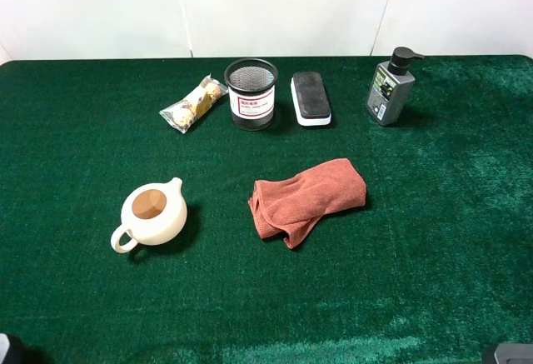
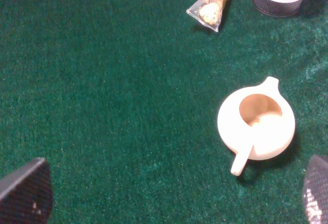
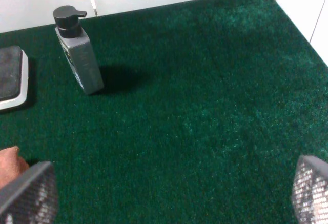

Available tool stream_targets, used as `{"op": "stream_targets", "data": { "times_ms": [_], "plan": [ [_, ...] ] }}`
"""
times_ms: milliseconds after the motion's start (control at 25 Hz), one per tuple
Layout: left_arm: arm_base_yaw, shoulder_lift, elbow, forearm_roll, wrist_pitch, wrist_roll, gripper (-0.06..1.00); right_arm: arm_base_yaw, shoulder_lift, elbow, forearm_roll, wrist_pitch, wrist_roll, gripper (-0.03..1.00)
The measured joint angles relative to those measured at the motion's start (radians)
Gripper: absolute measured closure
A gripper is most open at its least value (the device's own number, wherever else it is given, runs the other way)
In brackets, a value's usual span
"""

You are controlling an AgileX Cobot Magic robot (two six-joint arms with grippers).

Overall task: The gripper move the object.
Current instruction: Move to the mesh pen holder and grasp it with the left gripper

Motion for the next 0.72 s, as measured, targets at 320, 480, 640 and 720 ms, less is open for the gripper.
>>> {"op": "stream_targets", "data": {
  "times_ms": [320,480,640,720],
  "plan": [
    [0.0,0.0,0.0,0.0,0.0,0.0,-0.05,0.0,0.0,0.0,0.0,0.0,0.0,0.27],
    [0.0,0.0,0.0,0.0,0.0,0.0,-0.05,0.0,0.0,0.0,0.0,0.0,0.0,0.27],
    [0.0,0.0,0.0,-0.003,0.0,-0.002,-0.05,0.0,0.0,0.0,0.0,0.0,0.0,0.27],
    [0.0,0.006,-0.001,-0.006,0.001,-0.003,-0.05,0.0,0.0,0.0,0.0,0.0,0.0,0.27]
  ]
}}
